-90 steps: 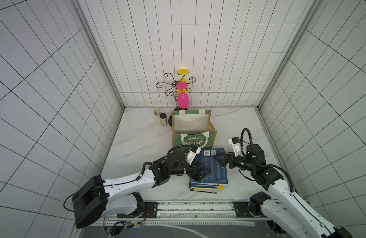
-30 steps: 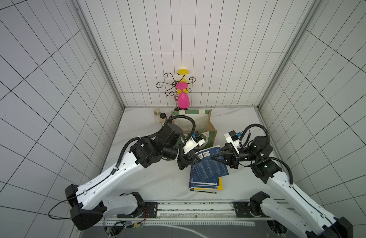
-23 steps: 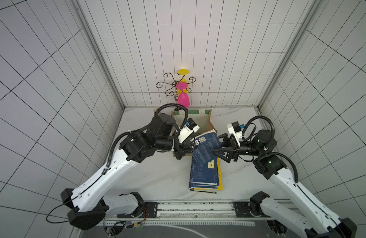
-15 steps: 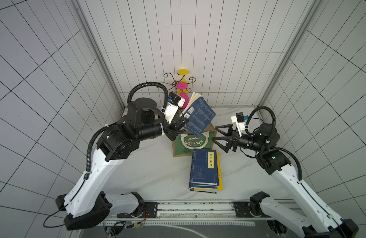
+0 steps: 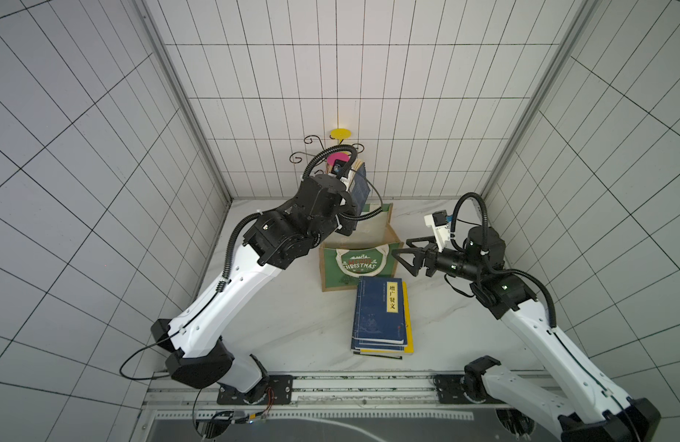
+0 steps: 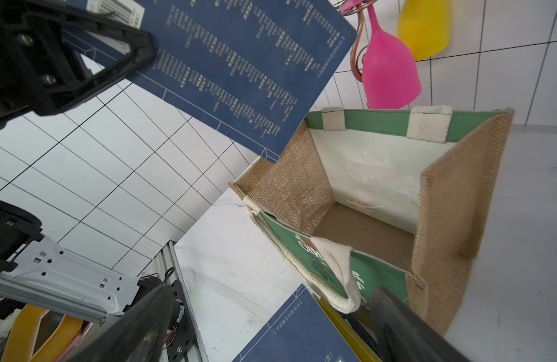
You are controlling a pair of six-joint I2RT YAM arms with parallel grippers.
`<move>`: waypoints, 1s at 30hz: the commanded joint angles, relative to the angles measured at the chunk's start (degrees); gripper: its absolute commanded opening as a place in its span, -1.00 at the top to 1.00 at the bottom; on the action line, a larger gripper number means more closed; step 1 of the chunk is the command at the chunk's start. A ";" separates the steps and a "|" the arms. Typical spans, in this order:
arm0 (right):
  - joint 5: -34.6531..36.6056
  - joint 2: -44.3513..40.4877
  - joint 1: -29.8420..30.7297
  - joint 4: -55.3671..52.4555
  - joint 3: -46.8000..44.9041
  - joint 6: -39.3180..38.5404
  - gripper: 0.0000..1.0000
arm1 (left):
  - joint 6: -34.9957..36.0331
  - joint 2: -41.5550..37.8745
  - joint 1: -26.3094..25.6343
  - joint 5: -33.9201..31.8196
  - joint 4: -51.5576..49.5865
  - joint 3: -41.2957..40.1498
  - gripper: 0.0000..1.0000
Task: Put the books into the canvas bag
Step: Place the book in the canvas bag.
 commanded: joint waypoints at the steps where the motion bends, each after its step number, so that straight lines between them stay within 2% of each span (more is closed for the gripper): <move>1: 1.72 0.80 -0.53 -1.66 4.24 -0.85 -0.98 | -4.16 0.86 -1.84 -9.06 2.39 -0.88 1.00; 9: 2.24 1.36 -0.88 -1.58 2.19 -0.96 -0.98 | -13.31 4.49 -2.36 -11.69 -2.25 -1.46 1.00; 22: 2.40 0.41 -1.06 -1.40 -2.27 -1.71 -0.98 | -16.77 8.10 -2.17 -14.39 -4.26 -5.14 1.00; 30: 6.88 -0.99 -1.06 -3.42 -5.17 -4.18 -0.98 | -16.18 9.18 0.53 -8.79 -1.25 -8.35 1.00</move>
